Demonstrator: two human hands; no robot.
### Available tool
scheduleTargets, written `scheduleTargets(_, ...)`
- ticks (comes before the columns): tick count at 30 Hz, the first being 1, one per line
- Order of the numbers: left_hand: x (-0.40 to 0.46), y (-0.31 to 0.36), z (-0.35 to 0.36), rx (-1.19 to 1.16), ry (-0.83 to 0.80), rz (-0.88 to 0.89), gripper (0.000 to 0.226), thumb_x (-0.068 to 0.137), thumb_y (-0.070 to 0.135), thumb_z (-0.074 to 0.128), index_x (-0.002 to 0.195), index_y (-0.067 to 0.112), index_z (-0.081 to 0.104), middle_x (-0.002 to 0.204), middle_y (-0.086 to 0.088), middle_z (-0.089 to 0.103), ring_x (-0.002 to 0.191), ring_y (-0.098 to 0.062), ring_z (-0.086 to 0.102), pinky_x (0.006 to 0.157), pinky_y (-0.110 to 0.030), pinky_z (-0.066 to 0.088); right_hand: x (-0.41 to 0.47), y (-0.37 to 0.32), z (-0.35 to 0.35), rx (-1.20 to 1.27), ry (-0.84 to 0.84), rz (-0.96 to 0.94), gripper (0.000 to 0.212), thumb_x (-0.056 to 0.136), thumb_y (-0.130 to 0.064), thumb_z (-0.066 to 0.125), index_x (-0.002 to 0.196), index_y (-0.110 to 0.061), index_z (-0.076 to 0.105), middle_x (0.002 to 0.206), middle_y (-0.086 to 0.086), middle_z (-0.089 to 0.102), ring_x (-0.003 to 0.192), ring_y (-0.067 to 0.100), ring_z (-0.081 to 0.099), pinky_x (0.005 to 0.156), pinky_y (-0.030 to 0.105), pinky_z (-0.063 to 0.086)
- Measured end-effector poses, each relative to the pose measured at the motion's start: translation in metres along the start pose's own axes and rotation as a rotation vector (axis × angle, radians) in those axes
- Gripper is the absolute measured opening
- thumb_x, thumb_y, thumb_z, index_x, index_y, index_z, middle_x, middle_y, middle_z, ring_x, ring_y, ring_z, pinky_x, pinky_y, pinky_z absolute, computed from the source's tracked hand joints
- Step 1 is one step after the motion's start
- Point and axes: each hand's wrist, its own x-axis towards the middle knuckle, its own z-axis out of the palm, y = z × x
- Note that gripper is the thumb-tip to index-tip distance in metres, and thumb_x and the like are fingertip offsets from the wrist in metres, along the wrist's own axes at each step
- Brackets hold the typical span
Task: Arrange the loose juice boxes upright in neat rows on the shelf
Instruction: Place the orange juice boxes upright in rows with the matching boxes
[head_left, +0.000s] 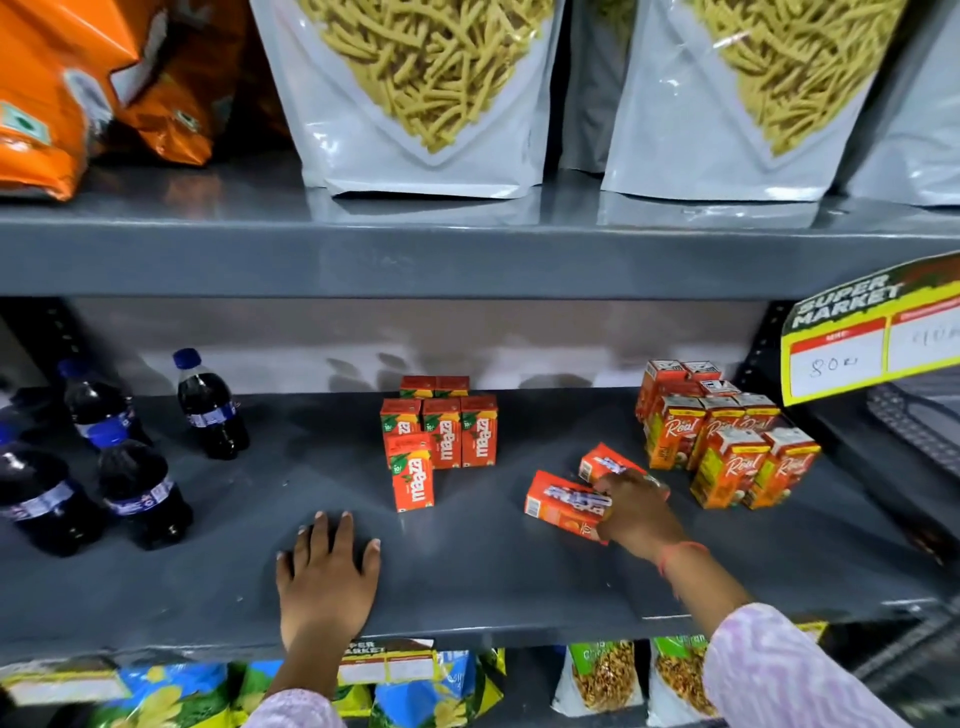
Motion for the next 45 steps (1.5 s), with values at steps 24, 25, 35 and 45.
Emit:
scheduleTargets(24,0.0,0.0,0.002,-0.039,0.074,0.004,0.068,0.084,0.061,0.019,0.144,0.028,0.026,0.157,-0.001,0.019,0.145,-0.023,0.014,0.119,-0.043,0.01,0.02,-0.125,-0.026,-0.419,0.033,-0.786,0.045,0.087,-0.003,0.047,0.129,-0.019,0.046,0.139,0.009,0.041,0.122,0.033,0.045,0.092,0.043,0.049)
scheduleTargets(25,0.0,0.001,0.002,-0.04,0.084,0.003,0.08,0.075,0.064,0.008,0.143,0.028,0.028,0.156,-0.001,0.021,0.145,-0.023,0.016,0.119,-0.044,0.01,0.021,-0.129,-0.024,-0.446,0.039,-0.796,0.046,0.087,-0.002,0.047,0.13,-0.019,0.046,0.14,0.009,0.04,0.124,0.033,0.042,0.093,0.044,0.048)
scheduleTargets(35,0.002,-0.002,0.004,-0.011,0.049,0.0,0.09,0.066,0.063,-0.003,0.144,0.028,0.023,0.157,-0.001,0.019,0.145,-0.024,0.013,0.119,-0.044,0.009,0.032,-0.125,-0.022,-0.266,-0.006,-0.822,0.057,0.087,-0.001,0.052,0.139,-0.02,0.039,0.151,0.002,0.035,0.141,0.023,0.024,0.119,0.033,0.02)
scheduleTargets(45,0.002,-0.002,0.004,-0.033,0.049,0.003,0.071,0.082,0.06,0.012,0.145,0.028,0.023,0.157,-0.001,0.018,0.146,-0.023,0.012,0.12,-0.043,0.009,0.04,-0.139,-0.04,-0.346,-0.17,-0.801,0.041,0.088,-0.007,0.055,0.128,-0.018,0.055,0.136,0.007,0.057,0.122,0.026,0.053,0.105,0.038,0.043)
